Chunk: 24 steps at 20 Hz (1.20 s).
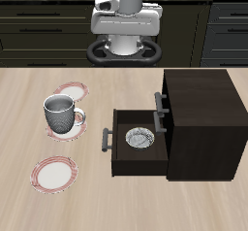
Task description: Place the bowl on the farthest plate relative to the robot
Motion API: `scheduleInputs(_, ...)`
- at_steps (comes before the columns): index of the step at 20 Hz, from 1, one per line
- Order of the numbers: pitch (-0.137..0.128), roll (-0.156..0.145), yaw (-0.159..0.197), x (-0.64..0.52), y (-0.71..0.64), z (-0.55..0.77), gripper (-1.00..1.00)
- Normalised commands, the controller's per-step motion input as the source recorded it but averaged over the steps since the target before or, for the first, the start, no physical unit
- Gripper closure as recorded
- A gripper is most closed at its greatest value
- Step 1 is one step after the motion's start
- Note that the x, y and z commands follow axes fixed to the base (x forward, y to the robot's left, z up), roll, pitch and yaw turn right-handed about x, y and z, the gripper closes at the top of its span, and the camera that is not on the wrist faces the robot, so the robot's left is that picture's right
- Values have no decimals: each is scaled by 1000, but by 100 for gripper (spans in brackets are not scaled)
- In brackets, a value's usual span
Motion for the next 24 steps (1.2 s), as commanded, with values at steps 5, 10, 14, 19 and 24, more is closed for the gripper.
scheduleInputs(5, -2, 35, -1, 182, -16, 17, -100)
scheduleInputs(10, 10, -10, -6, 412, -154, 5, -100)
scheduleInputs(14, -3, -7, -2, 383, -151, 1, -100)
scheduleInputs(19, 2, -22, 18, 417, -123, -39, -100)
scheduleInputs(24, -2, 11, 89, 368, 4, -93, -100)
